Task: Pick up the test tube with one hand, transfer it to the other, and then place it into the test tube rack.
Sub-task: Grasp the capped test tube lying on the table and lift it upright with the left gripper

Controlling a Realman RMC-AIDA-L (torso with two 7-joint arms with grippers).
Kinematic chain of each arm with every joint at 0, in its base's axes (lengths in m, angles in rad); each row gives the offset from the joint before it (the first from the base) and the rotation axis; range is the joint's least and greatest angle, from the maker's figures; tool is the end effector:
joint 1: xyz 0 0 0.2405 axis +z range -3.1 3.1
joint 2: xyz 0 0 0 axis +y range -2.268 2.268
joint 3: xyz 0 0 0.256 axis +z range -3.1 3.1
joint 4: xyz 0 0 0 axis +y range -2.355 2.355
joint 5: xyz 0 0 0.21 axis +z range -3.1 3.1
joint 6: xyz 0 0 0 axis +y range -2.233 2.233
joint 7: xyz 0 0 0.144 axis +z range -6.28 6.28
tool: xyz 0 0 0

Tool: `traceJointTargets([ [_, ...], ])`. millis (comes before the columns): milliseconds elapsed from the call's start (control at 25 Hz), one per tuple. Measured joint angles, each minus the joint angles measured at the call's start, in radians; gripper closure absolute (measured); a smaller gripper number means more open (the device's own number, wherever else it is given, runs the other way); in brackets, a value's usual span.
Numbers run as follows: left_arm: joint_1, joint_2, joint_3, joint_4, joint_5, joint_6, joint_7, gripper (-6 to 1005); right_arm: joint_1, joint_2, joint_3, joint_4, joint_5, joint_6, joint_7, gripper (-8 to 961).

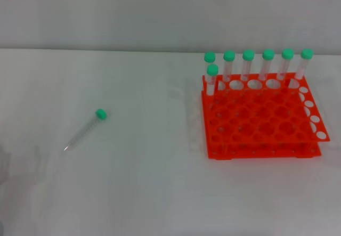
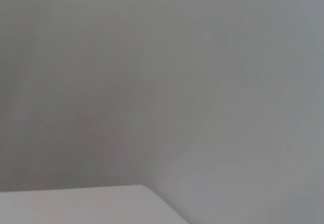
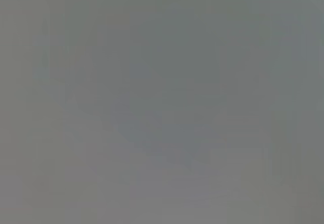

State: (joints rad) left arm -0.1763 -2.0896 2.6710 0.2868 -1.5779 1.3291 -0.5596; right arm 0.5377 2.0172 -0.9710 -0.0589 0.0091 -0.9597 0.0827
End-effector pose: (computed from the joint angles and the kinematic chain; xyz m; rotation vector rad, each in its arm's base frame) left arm -0.3936 0.2281 -0.0006 -0.9374 -1.0740 -1.0297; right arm 0.3911 0.3622 0.0764 -1.1936 0.6767 0.4690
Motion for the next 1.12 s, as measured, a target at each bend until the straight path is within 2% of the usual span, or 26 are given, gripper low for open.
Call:
traceJointTargets([
  [240, -0.011, 0.003, 0.038, -0.007, 0.016, 0.009, -0.003, 125, -0.009, 0.0, 0.0, 0.002, 0.0, -0.002, 0.0, 83],
  [560, -0.037, 0.007, 0.038, -0.015, 0.036, 0.029, -0.091, 124, -0.015, 0.003, -0.002, 0.002, 0.0, -0.003, 0.0, 84],
  [760, -0.093, 0.01, 0.039, -0.085, 0.088, 0.068, -0.202, 125, -0.012, 0.005, -0.007, 0.002, -0.004, -0.004, 0.0, 84],
  [1120, -0.163, 0.015, 0.041, -0.207, 0.275, 0.143, -0.222, 127, -0.004, 0.007, -0.011, 0.002, -0.009, -0.004, 0.005, 84],
])
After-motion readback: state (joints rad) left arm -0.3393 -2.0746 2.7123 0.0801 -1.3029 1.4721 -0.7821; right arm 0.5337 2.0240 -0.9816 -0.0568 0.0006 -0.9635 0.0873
